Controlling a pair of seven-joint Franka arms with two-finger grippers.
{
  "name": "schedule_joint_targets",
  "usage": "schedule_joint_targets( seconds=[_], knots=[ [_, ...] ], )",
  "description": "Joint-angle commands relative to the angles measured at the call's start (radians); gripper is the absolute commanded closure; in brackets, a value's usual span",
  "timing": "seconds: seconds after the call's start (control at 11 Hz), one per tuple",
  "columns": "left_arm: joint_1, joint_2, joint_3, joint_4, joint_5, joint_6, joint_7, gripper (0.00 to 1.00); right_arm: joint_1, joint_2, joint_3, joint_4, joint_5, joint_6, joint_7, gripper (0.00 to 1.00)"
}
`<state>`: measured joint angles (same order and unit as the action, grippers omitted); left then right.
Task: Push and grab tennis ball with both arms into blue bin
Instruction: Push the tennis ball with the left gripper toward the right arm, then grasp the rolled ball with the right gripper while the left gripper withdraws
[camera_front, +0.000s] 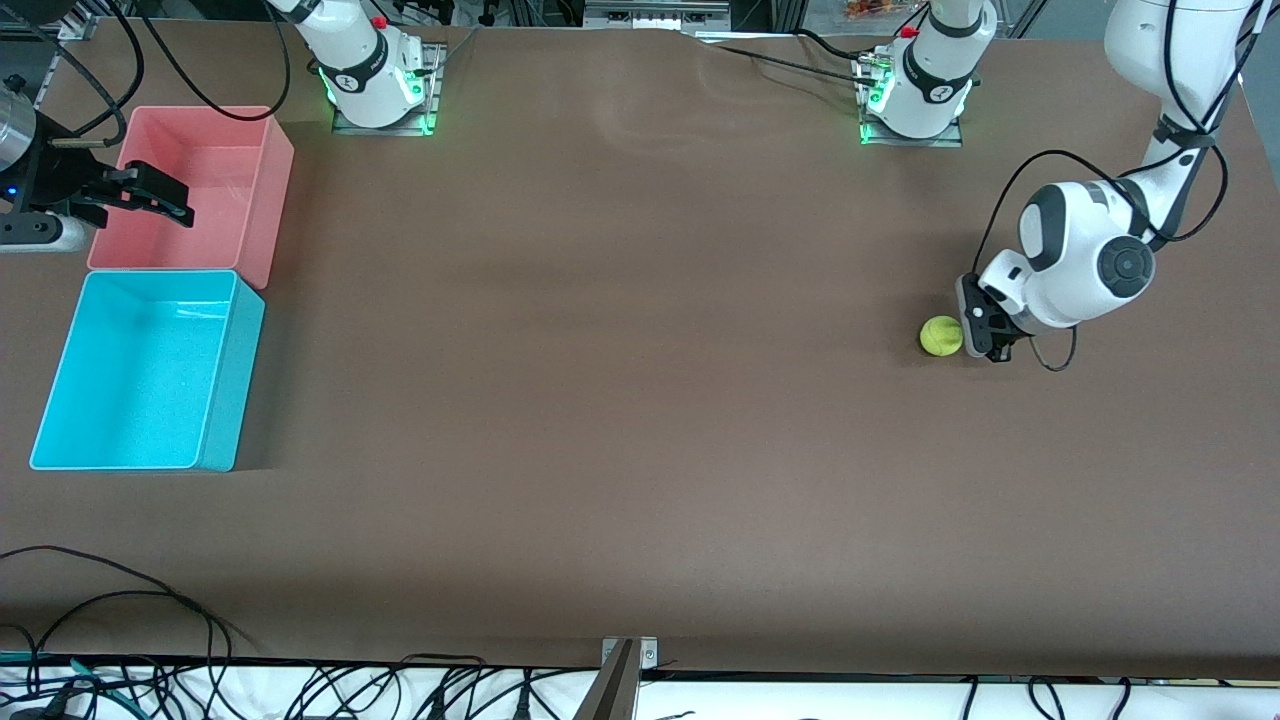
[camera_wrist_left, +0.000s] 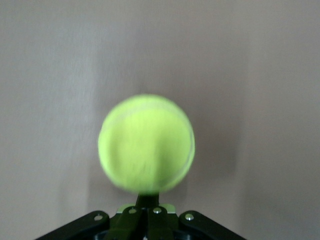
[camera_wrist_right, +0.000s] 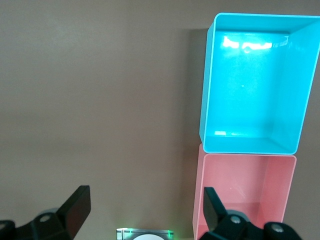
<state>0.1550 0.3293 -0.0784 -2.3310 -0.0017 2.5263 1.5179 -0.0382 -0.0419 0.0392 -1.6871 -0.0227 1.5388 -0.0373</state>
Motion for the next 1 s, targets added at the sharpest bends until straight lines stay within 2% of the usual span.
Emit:
schedule_joint_targets(
  seconds=[0.0,0.09,0.18,0.46,0.64,0.91],
  knots=[
    [-0.161,0.014,-0.128,0.051,-0.035,0.039,-0.443,1.00,-0.009,-0.009,0.005,0.004,0.018,-0.017,0.001,0.00],
    [-0.179,0.013,-0.205,0.077,-0.009,0.037,-0.652,1.00,-0.009,-0.010,0.005,0.004,0.018,-0.017,0.001,0.00],
    [-0.187,0.007,-0.208,0.081,0.030,0.035,-0.686,1.00,-0.009,-0.010,0.005,0.004,0.018,-0.017,0.001,0.00],
    [-0.180,-0.010,-0.207,0.070,0.039,0.023,-0.645,1.00,-0.009,-0.009,0.004,0.004,0.018,-0.016,-0.006,0.00],
    [-0.178,-0.016,-0.207,0.070,0.039,0.023,-0.644,1.00,-0.009,0.063,0.005,-0.006,0.004,-0.063,-0.016,0.00],
    [-0.175,-0.026,-0.207,0.068,0.039,0.006,-0.644,1.00,-0.009,0.121,0.004,-0.037,0.006,-0.002,-0.015,0.00]
  ],
)
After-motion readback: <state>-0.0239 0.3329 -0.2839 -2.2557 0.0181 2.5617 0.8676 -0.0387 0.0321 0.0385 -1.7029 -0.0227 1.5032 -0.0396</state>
